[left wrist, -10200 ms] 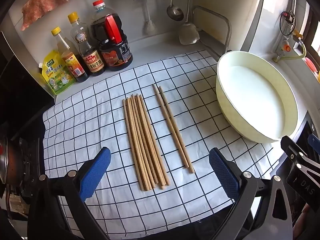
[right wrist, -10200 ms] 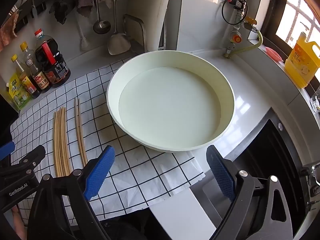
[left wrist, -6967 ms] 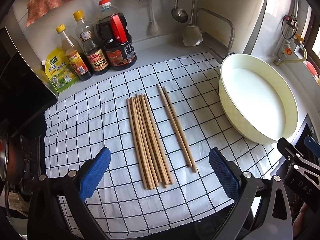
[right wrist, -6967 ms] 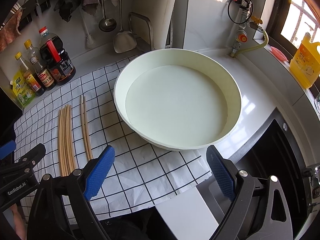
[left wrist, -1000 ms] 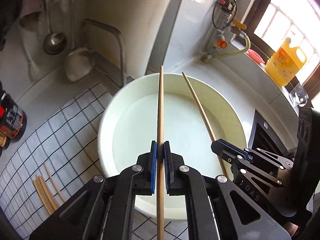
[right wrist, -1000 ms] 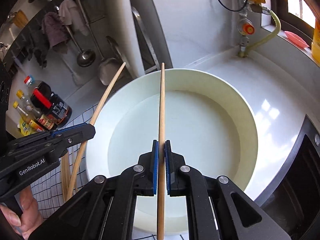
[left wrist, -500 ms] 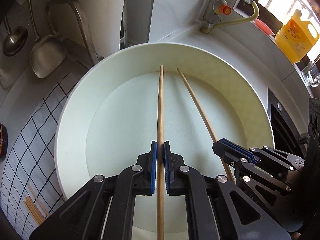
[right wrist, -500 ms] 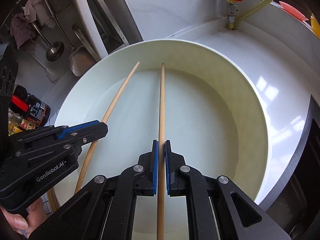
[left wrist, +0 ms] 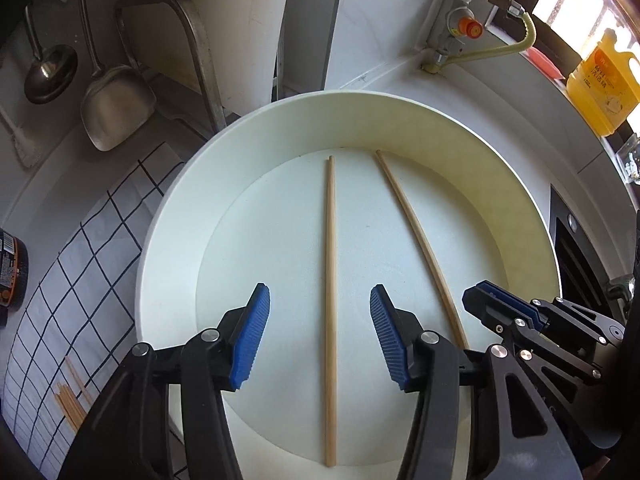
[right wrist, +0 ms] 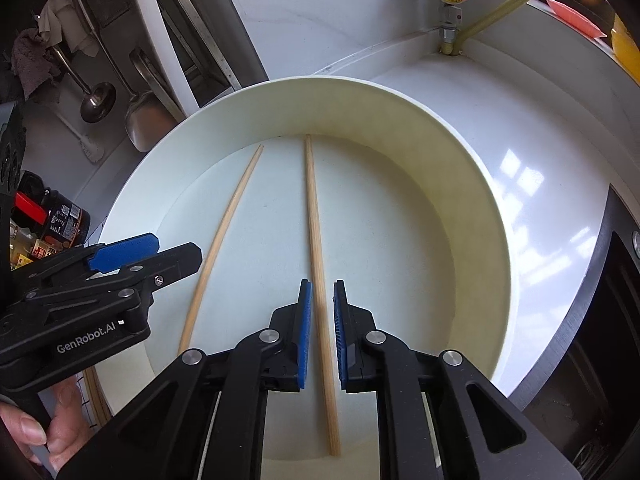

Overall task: Organize utensils
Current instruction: 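Open both tools to drop the chopsticks into the basin, then move both open tools back over the chopstick bundle on the cloth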

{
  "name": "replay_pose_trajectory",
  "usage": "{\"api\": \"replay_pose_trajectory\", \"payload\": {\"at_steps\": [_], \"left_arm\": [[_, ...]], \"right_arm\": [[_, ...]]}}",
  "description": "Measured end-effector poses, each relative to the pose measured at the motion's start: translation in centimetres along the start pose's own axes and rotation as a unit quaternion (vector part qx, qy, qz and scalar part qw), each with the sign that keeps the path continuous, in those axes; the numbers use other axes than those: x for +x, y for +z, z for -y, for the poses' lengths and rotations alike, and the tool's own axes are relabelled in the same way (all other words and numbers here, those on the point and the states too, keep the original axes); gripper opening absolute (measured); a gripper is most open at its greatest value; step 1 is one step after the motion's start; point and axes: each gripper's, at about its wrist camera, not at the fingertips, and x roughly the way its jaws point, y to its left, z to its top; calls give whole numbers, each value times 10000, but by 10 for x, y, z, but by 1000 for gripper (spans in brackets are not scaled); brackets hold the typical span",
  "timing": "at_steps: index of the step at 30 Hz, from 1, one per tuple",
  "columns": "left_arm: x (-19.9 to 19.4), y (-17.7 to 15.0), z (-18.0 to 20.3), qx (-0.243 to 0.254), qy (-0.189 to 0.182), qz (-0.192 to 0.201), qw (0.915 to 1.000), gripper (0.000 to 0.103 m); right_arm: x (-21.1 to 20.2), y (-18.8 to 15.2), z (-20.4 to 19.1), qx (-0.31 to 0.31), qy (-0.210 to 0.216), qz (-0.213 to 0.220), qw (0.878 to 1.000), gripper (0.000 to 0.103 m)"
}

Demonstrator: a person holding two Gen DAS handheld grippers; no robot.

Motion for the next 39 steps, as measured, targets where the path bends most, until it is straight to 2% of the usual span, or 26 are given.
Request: {"api": "replay_pose_trajectory", "payload": {"at_steps": [6,9,13,18,23,30,35,39], "left_arm": [[-24,-11,-6,-57,118,191,9997,52],[-40,-21,-11,-132,203,295,9993,58],[-58,-34,-15,-217,335,407,9984,60],[-82,-56,-25,-418,451,603,9963,70],[-97,-79,-33,-621,452,700,9946,70],[-115,-105,-52,-910,526,731,9918,70],[-125,-127,-73,-1164,637,746,9884,75],[-134,-148,-93,-1436,750,756,9839,79]], "right_arm": [[-13,-7,-4,-45,138,73,9999,11],[-19,-9,-9,-94,243,80,9996,11],[-31,-16,-18,-186,292,152,9993,11],[-46,-29,-34,-394,375,227,9983,20],[-56,-43,-51,-610,425,200,9970,21],[-63,-55,-80,-944,492,168,9942,28],[-65,-64,-107,-1253,574,140,9904,37],[-65,-74,-129,-1463,650,86,9871,38]]}}
